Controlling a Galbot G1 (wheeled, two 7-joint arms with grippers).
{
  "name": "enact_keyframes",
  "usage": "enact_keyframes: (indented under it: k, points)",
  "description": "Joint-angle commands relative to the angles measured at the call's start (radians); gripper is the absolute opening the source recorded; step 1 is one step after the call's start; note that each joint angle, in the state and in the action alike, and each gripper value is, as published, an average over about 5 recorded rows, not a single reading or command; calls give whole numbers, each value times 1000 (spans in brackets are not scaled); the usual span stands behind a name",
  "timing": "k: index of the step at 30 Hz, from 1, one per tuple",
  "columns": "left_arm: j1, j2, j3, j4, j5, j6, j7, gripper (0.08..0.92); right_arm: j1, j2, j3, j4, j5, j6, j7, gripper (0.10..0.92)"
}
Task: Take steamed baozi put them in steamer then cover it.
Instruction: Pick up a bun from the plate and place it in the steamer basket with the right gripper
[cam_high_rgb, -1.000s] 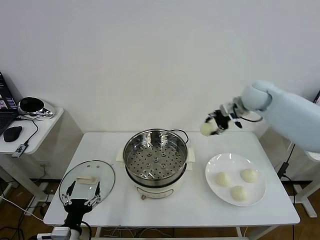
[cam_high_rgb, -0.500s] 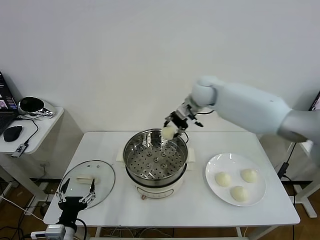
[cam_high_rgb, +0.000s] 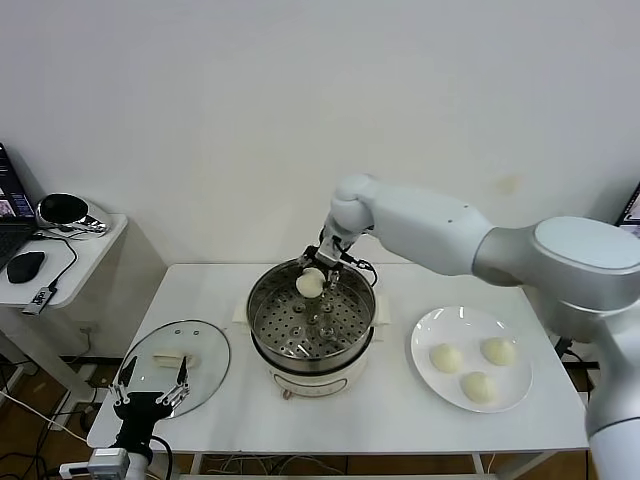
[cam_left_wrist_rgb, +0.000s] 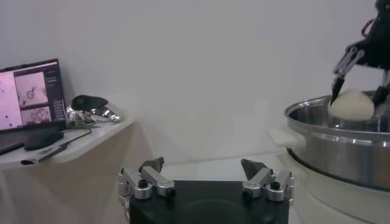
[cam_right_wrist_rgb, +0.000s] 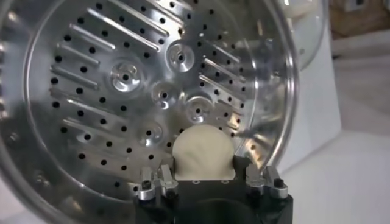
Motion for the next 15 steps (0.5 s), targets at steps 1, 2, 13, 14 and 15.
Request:
enact_keyframes:
  k: [1, 2, 13, 14, 15]
  points:
    - [2, 4, -6, 2, -4, -2, -1, 823, -30, 53, -5, -59, -135, 89, 37, 588]
    - [2, 4, -6, 2, -5, -2, -1, 823, -33, 54, -5, -61, -141, 92, 40, 591]
    - [-1, 1, -7, 1, -7, -2, -3, 823, 26, 21, -12, -1, -44, 62, 0, 739]
    - [0, 1, -8, 0, -8, -2, -3, 823, 54, 3, -20, 32, 14, 31, -24, 768]
    - [0, 1, -9, -2, -8, -1, -3, 823, 85, -18, -31, 74, 82, -11, -51, 788]
